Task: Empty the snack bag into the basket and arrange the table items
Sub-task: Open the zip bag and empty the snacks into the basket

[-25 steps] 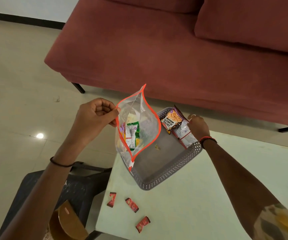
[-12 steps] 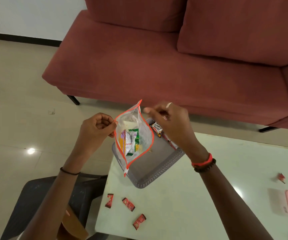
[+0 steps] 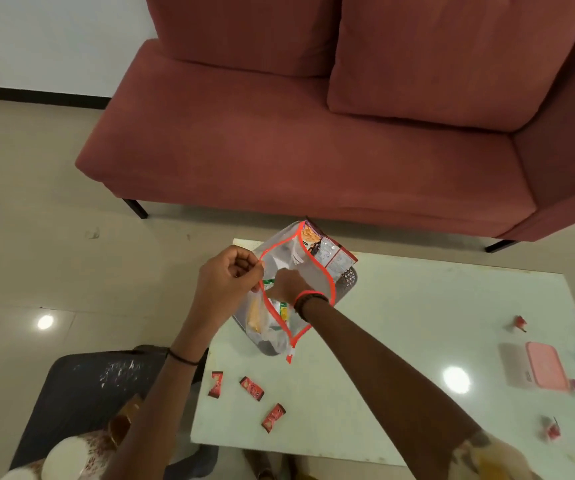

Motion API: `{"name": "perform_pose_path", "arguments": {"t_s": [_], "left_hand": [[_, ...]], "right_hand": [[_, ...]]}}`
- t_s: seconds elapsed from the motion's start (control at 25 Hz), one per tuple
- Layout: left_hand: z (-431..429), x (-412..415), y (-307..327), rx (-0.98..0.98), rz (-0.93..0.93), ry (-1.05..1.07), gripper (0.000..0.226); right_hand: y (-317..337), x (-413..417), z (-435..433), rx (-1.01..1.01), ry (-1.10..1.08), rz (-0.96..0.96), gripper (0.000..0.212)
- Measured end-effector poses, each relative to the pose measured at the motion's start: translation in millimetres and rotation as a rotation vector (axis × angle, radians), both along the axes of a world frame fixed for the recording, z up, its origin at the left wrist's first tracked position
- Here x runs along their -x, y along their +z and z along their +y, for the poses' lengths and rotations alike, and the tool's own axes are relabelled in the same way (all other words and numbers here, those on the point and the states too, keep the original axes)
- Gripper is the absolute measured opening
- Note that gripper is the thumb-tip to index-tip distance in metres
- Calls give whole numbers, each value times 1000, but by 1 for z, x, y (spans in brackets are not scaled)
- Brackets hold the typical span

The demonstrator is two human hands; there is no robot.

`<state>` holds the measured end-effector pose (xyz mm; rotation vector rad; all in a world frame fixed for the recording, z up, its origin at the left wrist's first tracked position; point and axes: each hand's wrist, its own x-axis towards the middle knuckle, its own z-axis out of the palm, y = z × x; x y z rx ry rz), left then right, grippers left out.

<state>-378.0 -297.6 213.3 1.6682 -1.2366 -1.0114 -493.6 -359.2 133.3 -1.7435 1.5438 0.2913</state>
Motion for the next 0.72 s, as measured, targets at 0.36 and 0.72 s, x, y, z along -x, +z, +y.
{"name": "perform_pose_path", "arguments": {"t_s": [0.36, 0.72], "left_hand": [[31, 14, -5, 23, -14, -73, 18], [20, -1, -22, -48, -136, 106, 9]], "right_hand": [[-53, -2, 40, 82, -95, 44, 29], [-17, -19, 21, 177, -169, -112, 18]]}}
